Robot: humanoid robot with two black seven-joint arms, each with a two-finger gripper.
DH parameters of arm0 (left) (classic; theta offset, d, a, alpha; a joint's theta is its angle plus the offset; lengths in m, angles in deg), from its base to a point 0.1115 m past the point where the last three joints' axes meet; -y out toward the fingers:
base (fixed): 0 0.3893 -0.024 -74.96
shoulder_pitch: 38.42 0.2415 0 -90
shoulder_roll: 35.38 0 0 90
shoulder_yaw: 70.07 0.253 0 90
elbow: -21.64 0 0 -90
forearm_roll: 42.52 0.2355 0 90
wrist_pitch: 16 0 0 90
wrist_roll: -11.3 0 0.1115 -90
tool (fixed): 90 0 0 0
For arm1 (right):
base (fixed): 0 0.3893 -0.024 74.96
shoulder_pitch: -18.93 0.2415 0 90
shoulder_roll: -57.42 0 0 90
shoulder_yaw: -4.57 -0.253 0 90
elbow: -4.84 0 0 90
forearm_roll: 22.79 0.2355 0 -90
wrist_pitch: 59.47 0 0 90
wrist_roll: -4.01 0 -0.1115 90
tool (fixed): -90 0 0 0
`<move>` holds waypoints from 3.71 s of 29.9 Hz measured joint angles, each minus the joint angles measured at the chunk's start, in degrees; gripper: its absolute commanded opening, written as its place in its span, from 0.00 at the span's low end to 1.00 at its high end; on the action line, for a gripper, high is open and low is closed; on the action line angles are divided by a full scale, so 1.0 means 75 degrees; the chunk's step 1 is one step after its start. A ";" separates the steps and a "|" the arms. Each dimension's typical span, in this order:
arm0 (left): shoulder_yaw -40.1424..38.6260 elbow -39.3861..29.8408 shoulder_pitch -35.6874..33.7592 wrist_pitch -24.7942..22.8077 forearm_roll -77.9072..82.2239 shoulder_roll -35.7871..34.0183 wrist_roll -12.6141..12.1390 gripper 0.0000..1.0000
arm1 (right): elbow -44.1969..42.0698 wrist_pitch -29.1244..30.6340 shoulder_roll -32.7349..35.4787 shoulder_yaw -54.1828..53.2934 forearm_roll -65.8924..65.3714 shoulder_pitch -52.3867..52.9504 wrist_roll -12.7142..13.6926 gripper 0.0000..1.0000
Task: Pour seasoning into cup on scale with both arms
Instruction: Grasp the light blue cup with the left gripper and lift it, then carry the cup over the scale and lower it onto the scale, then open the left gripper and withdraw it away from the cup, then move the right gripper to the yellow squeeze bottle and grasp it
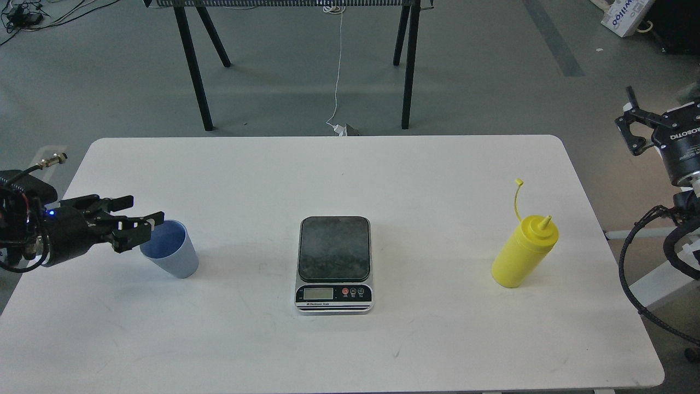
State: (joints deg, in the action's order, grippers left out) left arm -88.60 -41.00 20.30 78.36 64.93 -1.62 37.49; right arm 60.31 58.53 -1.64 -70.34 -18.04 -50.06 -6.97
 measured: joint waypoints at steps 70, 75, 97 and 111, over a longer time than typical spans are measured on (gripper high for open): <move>-0.0313 -0.0651 -0.3603 -0.2944 -0.1134 0.3758 -0.0687 0.89 | 0.1086 0.0000 0.0732 -0.1206 0.0079 -0.1740 0.0008 1.00; -0.1163 -0.0608 -0.3574 -0.2810 -0.4275 0.3800 -0.0666 0.97 | 0.2323 0.0000 0.0451 -0.1704 0.0195 -0.3649 -0.0007 0.99; -0.2287 0.1718 -0.2656 -0.3572 -1.3985 0.3677 -0.0610 1.00 | 0.3196 0.0000 -0.2476 -0.0062 0.0658 -0.6088 0.0036 0.97; -0.2366 0.1690 -0.2635 -0.3534 -1.3987 0.3564 -0.0606 1.00 | 0.1881 0.0000 -0.3442 0.0618 0.0672 -0.4840 -0.0048 0.96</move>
State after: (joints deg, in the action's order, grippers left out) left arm -106.35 -28.32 0.53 51.85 -39.97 25.11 32.94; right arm 74.42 58.53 -27.45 -65.70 -13.00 -86.36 -7.33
